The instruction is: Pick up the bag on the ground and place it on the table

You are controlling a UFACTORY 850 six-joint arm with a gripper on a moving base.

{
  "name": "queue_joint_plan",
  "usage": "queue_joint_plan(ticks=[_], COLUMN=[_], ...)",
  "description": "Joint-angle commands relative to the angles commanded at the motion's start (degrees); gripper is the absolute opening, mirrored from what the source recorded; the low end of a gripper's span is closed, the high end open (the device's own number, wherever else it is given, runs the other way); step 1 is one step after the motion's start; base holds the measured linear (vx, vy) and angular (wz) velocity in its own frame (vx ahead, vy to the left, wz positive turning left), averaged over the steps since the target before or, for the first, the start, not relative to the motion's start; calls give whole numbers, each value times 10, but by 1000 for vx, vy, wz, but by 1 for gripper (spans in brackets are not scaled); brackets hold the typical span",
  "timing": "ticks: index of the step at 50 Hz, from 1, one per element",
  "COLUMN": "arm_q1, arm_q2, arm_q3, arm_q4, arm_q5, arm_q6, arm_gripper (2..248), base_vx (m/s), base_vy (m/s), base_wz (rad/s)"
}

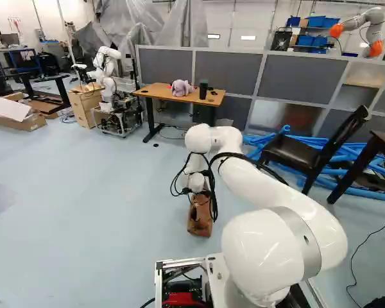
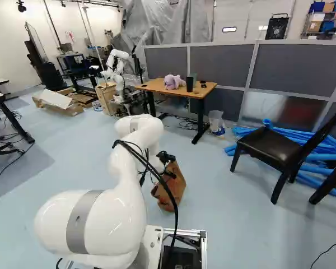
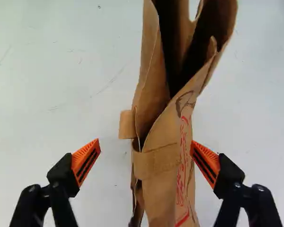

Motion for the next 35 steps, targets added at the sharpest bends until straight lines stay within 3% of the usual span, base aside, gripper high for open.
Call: queue_joint_plan(ticks=[10,11,16,17,21,22,26,27,31,32,35], arm_q1=[0,0,0,0,0,0,0,0,0,0,0], arm_q2=[-5,-5,-5,-5,-5,-5,-5,-5,-5,-5,-3], arm_q3=[-5,-5,-6,-6,-6,-6,-6,-6,-6,-6,-3], arm_q4=[0,0,0,0,0,0,0,0,0,0,0], arm_q5=[0,0,0,0,0,0,0,0,0,0,0], arm_q6=[0,0,0,0,0,0,0,0,0,0,0], arm_gripper=[241,204,204,165,165,127,127,89,89,51,51], base_vx=[0,0,0,0,0,0,0,0,0,0,0], base_vy=[0,0,0,0,0,0,0,0,0,0,0], base_wz=[0,0,0,0,0,0,0,0,0,0,0])
